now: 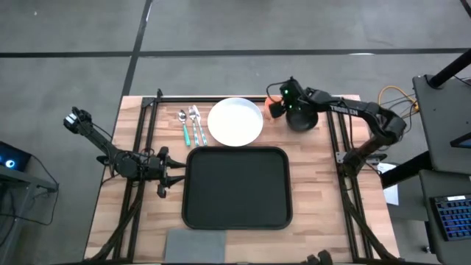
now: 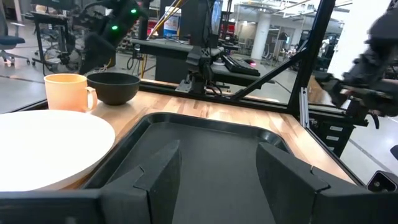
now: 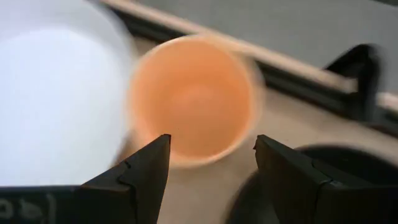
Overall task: Set up tray
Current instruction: Put the orange mug on the black serving tray
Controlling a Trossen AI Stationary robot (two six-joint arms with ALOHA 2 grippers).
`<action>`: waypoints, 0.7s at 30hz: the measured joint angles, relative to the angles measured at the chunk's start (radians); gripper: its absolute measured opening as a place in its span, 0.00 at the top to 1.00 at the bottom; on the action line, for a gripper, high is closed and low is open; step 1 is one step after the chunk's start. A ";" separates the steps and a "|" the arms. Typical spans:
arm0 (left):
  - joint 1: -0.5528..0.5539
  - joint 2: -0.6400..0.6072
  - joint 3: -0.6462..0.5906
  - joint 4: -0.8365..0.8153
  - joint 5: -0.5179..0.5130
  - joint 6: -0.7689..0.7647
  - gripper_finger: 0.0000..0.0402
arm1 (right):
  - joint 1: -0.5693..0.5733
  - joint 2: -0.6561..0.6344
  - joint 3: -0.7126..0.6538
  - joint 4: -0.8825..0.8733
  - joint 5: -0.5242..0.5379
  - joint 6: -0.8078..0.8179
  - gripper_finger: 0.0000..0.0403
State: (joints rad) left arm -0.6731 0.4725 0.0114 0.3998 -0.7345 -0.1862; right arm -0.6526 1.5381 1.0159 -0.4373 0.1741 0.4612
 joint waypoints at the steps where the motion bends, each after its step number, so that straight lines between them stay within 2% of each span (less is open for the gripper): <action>1: 0.000 0.000 0.000 0.000 0.000 0.000 0.53 | 0.025 -0.013 -0.009 0.000 -0.001 0.009 0.45; 3: 0.000 0.000 0.000 0.000 0.000 0.000 0.53 | 0.082 -0.034 -0.018 0.001 0.018 0.033 0.45; 8: 0.000 0.000 0.000 0.000 0.000 -0.016 0.53 | 0.249 -0.045 -0.034 0.002 0.168 0.186 0.45; 13: 0.000 -0.002 0.000 0.000 0.000 -0.060 0.53 | 0.395 -0.006 -0.044 0.001 0.418 0.401 0.44; 17: 0.000 -0.002 0.000 0.000 0.000 -0.060 0.53 | 0.453 0.045 -0.044 0.001 0.572 0.492 0.44; 21: 0.000 -0.002 0.000 0.000 0.000 -0.061 0.53 | 0.448 0.104 -0.045 0.021 0.591 0.575 0.44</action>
State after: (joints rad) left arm -0.6727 0.4709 0.0113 0.4000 -0.7347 -0.2470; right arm -0.2051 1.6426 0.9714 -0.4161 0.7655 1.0358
